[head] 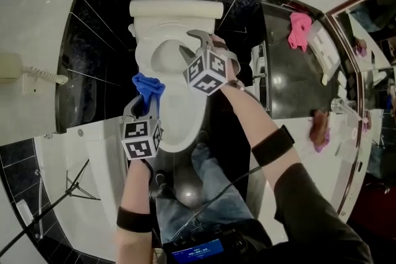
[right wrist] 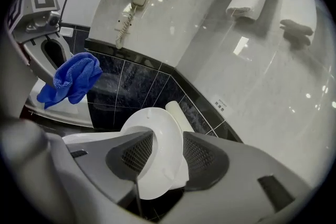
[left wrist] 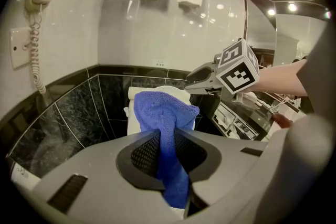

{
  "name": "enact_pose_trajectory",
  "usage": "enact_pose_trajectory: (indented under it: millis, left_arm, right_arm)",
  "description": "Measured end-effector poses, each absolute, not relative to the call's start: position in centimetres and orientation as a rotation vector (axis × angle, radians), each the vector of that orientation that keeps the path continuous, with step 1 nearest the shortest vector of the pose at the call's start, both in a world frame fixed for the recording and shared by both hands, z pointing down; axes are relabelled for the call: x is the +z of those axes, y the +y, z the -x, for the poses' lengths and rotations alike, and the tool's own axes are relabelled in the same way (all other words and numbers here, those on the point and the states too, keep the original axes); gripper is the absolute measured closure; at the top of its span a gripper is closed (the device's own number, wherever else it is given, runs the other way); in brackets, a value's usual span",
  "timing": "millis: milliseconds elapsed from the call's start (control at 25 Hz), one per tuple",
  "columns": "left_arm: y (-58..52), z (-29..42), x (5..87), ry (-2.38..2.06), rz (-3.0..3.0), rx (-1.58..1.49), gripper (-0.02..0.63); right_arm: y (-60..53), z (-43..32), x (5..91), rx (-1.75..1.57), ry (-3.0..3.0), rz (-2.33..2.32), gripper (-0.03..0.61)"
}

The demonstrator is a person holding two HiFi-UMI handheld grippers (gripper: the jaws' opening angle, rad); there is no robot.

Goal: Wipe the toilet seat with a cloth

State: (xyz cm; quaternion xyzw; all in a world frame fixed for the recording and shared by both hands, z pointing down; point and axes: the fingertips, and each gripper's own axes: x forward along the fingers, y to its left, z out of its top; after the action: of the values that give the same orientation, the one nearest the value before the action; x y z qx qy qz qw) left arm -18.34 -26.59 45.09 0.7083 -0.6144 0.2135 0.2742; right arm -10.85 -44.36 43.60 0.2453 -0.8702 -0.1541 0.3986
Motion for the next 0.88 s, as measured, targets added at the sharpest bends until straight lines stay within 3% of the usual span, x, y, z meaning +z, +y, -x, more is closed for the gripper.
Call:
enact_pose_trajectory:
  millis: [480,640,720,880]
  left_arm:
    - [-32.3,17.7,49.0,-1.683,-1.81,0.527,0.548]
    - [-32.6,18.4,50.2,-1.705,-1.788,0.535,0.548]
    - [-32.8,18.5,50.3,-1.705,-1.785,0.534,0.548]
    - [-33.0,18.5,50.5,-1.705,-1.782,0.532,0.548]
  right_arm:
    - [-50.5,13.2,48.0,-0.449,-2.173,-0.472,0.406]
    - [-51.2,13.6,49.2,-0.44,-2.155,-0.446,0.433]
    - [-51.7,13.6,49.2,-0.46,-2.139,-0.462,0.481]
    - [-51.7,13.8,49.0,-0.491,-2.122,-0.467,0.483]
